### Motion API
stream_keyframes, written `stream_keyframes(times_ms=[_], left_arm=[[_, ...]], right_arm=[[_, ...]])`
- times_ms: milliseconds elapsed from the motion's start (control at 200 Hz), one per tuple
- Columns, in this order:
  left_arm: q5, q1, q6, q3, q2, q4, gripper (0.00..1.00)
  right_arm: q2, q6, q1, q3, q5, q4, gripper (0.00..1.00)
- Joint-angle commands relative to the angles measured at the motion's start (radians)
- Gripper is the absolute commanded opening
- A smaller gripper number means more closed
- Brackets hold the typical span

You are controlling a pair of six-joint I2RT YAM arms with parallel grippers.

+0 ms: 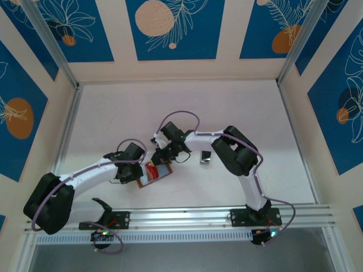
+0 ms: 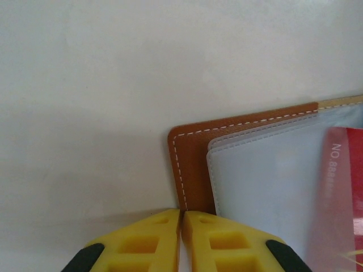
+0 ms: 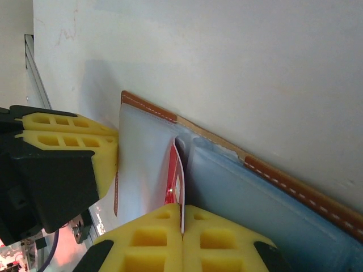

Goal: Put the credit cards into the card holder

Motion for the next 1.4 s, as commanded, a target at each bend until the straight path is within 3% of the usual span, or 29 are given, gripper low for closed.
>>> stream_keyframes(times_ms=[0, 665, 815, 1015, 1395], left_arm=[[0.006, 0.01, 0.027, -0.029, 0.061, 0.084, 0.12], [0.043, 0.01, 0.039, -0.033, 0.116, 0.155, 0.12], [0.045, 0.01, 0.038, -0.034, 0.117, 0.158, 0.12], [0.048, 0.009, 0.024, -0.061, 0.116, 0.179, 0.12], [0.049, 0.009, 0.018, -0.077, 0.109, 0.194, 0.12]], right_arm=[[0.043, -0.041, 0.009, -0.006, -0.014, -0.119, 0.0], [0.08, 0.031, 0.067, 0.021, -0.024, -0.065, 0.0], [0.068, 0.039, 0.072, 0.014, -0.007, -0.069, 0.07], [-0.022, 0.013, 0.063, 0.008, 0.07, -0.149, 0.26], [-0.082, -0.044, 0.059, 0.069, 0.178, -0.349, 0.33]])
